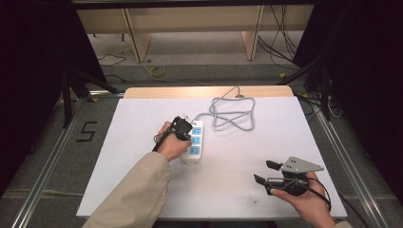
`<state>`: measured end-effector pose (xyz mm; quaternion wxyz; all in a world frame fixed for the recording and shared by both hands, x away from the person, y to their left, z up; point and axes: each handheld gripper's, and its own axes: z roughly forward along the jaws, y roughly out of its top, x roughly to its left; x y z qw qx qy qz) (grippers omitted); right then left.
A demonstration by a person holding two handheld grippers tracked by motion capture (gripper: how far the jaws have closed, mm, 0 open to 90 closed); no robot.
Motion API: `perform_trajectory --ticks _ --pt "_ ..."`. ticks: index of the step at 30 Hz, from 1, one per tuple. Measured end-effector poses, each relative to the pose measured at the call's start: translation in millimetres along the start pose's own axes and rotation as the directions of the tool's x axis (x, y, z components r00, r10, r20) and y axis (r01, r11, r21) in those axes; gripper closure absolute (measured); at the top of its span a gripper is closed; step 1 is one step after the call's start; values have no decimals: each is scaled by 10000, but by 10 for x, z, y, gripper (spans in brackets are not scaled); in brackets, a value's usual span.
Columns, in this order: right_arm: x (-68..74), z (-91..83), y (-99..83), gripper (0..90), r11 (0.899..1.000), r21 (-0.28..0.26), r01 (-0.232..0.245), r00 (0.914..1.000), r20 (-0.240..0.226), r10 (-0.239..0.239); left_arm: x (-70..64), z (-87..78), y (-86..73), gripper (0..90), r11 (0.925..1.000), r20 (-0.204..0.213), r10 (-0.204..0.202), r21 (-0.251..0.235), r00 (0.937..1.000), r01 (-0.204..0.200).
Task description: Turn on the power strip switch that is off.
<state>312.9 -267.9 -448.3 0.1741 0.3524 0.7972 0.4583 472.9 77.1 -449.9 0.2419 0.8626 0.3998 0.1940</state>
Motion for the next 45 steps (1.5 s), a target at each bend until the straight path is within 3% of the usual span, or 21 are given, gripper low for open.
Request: perform_trajectory --ticks 11,14,45 --pt "-6 -7 1 307 10000 12 35 10000 -22 -35 23 -1 -2 899 9998 134 -185 -23 9997 185" --pt "-10 -16 1 306 10000 -12 11 10000 19 -11 42 0 -5 899 9991 267 -425 -38 9987 426" --pt "-8 -31 0 306 10000 -48 17 10000 7 -17 10 3 -7 899 9998 36 -119 -143 9999 120"
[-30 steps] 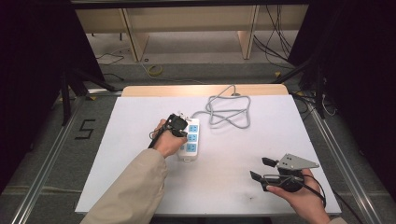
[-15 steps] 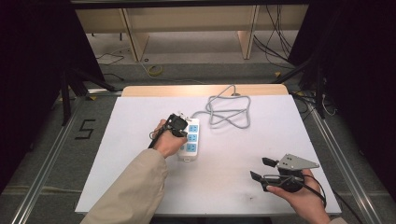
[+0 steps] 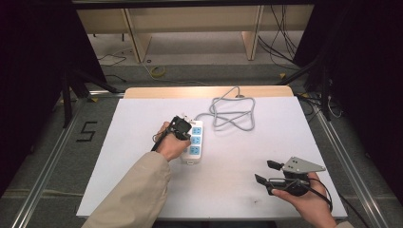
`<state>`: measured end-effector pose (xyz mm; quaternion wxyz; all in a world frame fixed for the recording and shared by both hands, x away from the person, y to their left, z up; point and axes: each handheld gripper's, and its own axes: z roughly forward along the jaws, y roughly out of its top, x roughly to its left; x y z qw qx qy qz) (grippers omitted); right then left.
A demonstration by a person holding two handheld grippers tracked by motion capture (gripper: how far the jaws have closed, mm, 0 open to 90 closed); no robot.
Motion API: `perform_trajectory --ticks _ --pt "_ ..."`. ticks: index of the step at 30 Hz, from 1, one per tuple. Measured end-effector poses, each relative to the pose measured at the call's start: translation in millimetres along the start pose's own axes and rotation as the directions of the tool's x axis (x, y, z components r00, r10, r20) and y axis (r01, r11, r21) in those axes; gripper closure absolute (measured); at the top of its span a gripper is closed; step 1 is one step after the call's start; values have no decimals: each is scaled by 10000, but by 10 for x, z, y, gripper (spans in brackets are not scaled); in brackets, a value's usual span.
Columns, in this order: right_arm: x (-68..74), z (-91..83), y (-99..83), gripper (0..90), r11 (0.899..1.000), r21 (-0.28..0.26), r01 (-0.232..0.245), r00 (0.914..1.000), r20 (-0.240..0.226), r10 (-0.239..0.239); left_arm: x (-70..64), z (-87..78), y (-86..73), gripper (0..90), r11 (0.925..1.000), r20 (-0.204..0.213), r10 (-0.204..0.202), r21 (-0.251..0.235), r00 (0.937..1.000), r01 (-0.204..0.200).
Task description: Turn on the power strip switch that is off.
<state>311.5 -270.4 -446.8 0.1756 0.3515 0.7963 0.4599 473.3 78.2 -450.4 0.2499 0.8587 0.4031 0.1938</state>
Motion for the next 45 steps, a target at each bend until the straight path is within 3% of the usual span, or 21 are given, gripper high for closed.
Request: perform_trajectory --ticks 13,15,21,33,40,43,45 --pt "-2 -1 2 307 10000 13 -51 10000 16 51 8 -2 -6 898 10000 45 16 -91 10000 -15" --pt "-2 -3 1 306 10000 22 -47 10000 17 47 13 0 -7 896 9995 278 -172 -251 9995 179" --pt "-10 -6 -1 307 10000 9 -72 10000 33 72 6 -2 -6 888 9991 316 -235 -342 9992 246" --pt "-9 -1 -2 307 9999 -10 -101 9999 0 101 56 -138 13 717 9913 258 -627 -1144 9977 653" --pt "-12 -8 -7 307 9999 -28 -107 9999 7 107 97 -220 11 577 9795 401 -1115 -1642 9930 1166" --pt "-8 -5 -6 307 9999 -21 -101 9999 -11 101 105 -253 -1 516 9771 435 -1052 -1815 9935 1114" --pt "-7 -5 -4 307 10000 -23 -87 10000 -25 87 99 -269 -12 494 9776 742 -879 -1851 9934 1003"
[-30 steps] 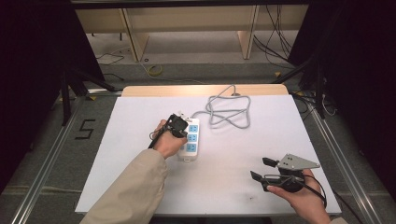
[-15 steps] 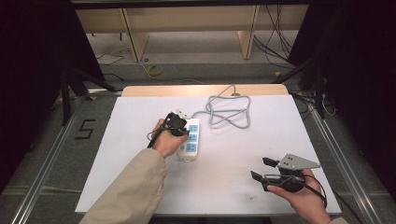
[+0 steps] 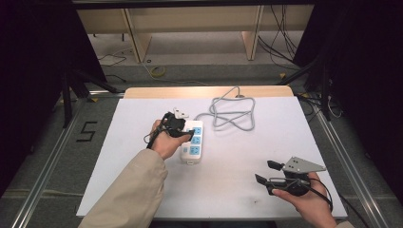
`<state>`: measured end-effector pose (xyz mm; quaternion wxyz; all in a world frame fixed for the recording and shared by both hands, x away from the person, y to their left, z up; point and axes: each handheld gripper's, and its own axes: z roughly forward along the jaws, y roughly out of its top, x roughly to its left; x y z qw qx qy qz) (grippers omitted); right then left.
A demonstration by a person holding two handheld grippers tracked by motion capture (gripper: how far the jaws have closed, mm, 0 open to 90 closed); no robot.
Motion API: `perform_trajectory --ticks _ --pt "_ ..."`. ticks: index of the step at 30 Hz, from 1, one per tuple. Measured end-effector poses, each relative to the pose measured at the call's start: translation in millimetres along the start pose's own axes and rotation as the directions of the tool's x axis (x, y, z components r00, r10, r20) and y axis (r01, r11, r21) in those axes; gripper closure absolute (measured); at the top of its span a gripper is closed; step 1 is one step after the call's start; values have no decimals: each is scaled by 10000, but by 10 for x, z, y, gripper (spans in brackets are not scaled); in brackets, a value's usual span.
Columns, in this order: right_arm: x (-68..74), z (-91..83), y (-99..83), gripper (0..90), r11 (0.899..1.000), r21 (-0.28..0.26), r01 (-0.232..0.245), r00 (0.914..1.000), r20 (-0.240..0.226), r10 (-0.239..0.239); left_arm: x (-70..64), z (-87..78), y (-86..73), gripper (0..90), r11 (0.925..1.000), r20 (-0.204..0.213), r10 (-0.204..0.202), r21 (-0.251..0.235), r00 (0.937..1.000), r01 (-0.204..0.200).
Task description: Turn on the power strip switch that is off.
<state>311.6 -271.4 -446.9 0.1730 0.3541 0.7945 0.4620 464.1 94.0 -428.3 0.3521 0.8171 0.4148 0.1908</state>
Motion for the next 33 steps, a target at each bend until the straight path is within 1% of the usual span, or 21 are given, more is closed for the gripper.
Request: perform_trajectory --ticks 1,2,4,7,9,12,15,16,18,20,23,29,33 --pt "0 0 1 306 10000 -5 -4 10000 -5 4 -5 -16 -10 479 9999 169 118 -29 9998 -118" --pt "1 2 1 307 10000 -17 -6 10000 -3 6 -4 -27 -14 465 9997 213 229 -17 9995 -229" --pt "0 3 0 307 10000 -11 -3 10000 -8 3 -6 -56 -23 447 9992 215 410 -49 9989 -409" --pt "-1 3 0 307 10000 -5 -2 10000 -14 2 -4 -95 -22 415 9985 174 526 -145 9985 -524" --pt "1 -2 2 306 10000 10 7 10000 0 -7 -7 -119 -27 402 9989 273 448 -112 9986 -445" --pt "2 -4 0 306 10000 -1 1 10000 -20 -1 -12 -156 -45 366 9985 128 547 -66 9984 -547" --pt "0 -4 2 306 10000 0 22 10000 -17 -22 -7 -194 -61 334 9988 149 487 25 9987 -487" --pt "1 -5 2 306 10000 -4 22 10000 -26 -22 -5 -203 -68 325 9986 157 525 22 9985 -525" --pt "3 -7 3 306 10000 -9 25 10000 -27 -25 -4 -213 -87 314 9990 344 454 -74 9984 -452" --pt "3 -7 4 306 10000 -8 29 10000 -31 -29 -7 -218 -105 292 9994 477 304 -163 9984 -297" --pt "8 -4 6 306 10000 -7 10 10000 -44 -10 -8 -239 -122 279 9990 423 409 -172 9983 -402" --pt "9 -4 7 306 10000 -13 11 10000 -47 -11 -17 -310 -151 261 9985 442 377 -415 9983 -358" --pt "13 -7 10 306 10000 -44 21 10000 -45 -21 -21 -380 -176 250 9975 416 478 -533 9980 -455"
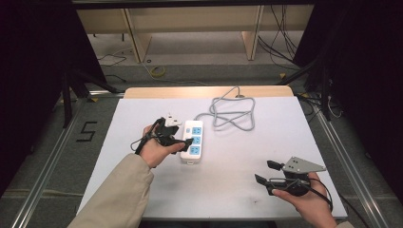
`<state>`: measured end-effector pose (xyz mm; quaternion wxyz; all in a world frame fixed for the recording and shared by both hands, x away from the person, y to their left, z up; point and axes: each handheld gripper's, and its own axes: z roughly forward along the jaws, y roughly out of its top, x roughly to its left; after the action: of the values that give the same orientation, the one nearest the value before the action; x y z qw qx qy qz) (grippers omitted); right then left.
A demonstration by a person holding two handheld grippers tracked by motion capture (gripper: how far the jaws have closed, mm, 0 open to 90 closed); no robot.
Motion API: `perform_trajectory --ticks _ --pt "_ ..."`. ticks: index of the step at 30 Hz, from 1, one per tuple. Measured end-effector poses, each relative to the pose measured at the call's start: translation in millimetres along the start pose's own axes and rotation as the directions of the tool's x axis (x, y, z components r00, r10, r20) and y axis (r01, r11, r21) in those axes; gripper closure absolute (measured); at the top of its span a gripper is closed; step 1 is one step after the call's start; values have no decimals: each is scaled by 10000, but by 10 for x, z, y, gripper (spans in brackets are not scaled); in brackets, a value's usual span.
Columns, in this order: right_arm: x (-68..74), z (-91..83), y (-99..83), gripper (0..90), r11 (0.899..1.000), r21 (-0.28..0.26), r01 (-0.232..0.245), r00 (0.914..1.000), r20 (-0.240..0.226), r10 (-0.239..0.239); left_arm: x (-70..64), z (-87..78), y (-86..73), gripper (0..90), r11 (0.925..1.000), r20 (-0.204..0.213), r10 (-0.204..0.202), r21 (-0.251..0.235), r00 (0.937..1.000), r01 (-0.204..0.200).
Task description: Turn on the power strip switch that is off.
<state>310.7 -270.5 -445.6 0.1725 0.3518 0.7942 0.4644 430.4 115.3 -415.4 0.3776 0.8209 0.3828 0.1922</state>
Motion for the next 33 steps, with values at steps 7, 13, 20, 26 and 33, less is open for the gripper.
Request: perform_trajectory --ticks 7,13,20,26,33 --pt "-4 -3 5 306 10000 16 38 10000 18 -38 7 -96 -54 249 10000 38 -46 -52 10000 47" --pt "-12 -8 4 306 10000 1 54 10000 24 -54 12 -157 -116 250 10000 -4 -28 -35 10000 28" --pt "-17 -17 2 306 10000 -16 86 9999 76 -85 3 -204 -163 249 10000 -36 -9 -62 10000 9" --pt "-18 -20 2 306 10000 -23 42 9999 110 -42 -4 -227 -195 245 9999 -6 35 -155 10000 -35" --pt "-26 -25 -4 306 10000 5 52 9999 91 -52 -13 -242 -227 228 9998 -2 49 -171 10000 -49"
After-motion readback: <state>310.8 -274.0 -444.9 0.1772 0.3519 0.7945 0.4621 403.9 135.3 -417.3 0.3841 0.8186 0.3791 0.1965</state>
